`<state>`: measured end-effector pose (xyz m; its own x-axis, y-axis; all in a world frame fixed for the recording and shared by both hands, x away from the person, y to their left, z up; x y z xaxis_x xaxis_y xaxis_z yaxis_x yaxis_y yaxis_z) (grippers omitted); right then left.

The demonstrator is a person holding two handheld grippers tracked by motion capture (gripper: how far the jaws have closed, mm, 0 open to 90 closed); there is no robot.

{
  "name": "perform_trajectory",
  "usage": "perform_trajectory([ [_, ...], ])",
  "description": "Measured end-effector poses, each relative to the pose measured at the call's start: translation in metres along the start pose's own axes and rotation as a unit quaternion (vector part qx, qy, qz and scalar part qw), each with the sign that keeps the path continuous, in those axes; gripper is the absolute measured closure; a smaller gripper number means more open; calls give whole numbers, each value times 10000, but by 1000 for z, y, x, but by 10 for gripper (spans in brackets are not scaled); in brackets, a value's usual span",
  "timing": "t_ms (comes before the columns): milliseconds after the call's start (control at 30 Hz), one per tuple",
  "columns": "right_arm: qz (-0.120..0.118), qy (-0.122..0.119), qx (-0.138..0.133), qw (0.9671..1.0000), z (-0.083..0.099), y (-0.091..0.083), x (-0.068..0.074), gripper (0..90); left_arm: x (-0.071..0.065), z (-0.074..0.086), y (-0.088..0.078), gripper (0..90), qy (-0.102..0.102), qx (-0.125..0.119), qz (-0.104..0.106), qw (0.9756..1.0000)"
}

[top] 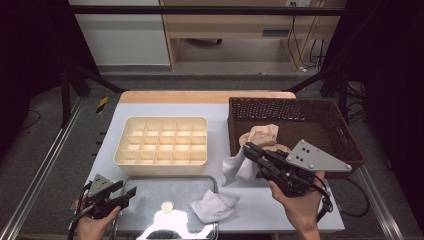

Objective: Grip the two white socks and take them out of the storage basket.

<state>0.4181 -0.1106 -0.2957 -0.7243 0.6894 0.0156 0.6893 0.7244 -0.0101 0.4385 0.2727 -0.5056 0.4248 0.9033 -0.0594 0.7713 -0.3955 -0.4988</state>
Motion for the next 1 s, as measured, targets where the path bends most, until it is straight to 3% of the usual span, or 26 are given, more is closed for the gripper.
perform_trajectory([
  [267,104,276,299,9991,39,-14,-8,846,0,-3,-3,419,-49,-151,-8,9999],
  [467,527,294,607,9963,71,-29,-26,845,-2,-5,-3,362,-195,-237,174,9994],
  [567,655,414,767,9940,88,-35,-33,844,-2,-5,-2,332,-172,-232,124,9995],
  [800,1080,520,1291,9844,133,-47,-51,845,-1,-4,-2,279,-186,-155,122,9996],
  [1000,1224,680,1768,9742,176,-45,-61,844,1,-2,0,250,-161,-69,15,9998],
])
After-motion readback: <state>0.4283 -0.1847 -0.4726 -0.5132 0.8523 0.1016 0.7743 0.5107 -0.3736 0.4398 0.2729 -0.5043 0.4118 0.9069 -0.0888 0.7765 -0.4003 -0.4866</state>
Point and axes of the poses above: each handheld gripper's, and its own axes: y roughly forward along the jaws, z roughly out of its underside, x roughly to its left, the point moved 8 cm from there along y, roughly forward along the jaws, and after that the axes turned 7 degrees about -x, right-handed, at the moved point
